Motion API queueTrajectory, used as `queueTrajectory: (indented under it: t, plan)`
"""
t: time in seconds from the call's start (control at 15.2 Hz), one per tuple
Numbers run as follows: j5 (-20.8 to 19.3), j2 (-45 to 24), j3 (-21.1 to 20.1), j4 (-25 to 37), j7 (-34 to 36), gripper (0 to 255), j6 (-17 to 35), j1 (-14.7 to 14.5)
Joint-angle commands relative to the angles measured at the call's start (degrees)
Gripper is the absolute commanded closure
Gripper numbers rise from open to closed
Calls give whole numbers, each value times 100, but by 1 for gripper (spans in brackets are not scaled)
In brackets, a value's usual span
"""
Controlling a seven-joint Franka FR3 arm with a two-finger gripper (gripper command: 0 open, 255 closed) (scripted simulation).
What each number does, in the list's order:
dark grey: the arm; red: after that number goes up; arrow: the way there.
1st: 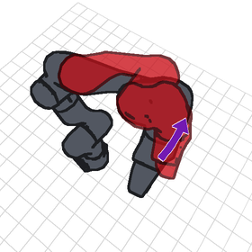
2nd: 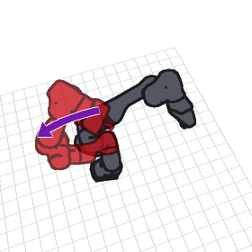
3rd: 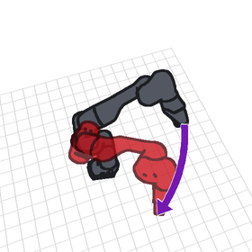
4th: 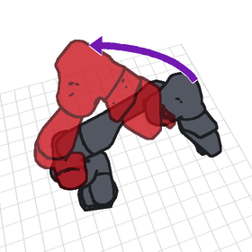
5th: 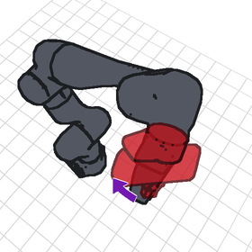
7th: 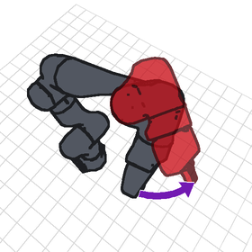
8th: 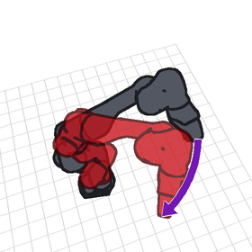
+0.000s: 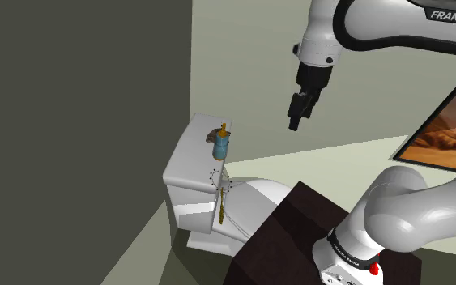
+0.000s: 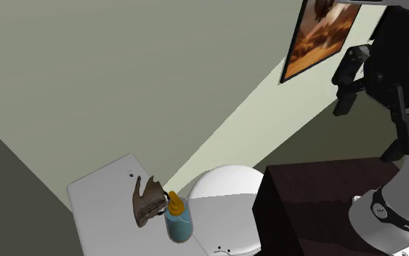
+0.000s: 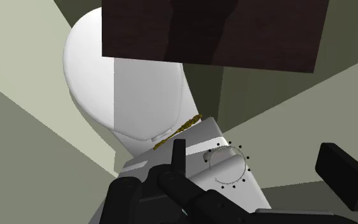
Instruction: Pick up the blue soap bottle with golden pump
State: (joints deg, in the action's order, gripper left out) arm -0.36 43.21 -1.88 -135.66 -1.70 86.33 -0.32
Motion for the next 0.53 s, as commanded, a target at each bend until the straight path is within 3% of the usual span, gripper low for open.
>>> queueTrajectory:
  t: [0.0,0.46]
  plan:
    - [0,0,0,0,0,0,0,0]
    - [-147,-1512,47,365,-164,0,980,33]
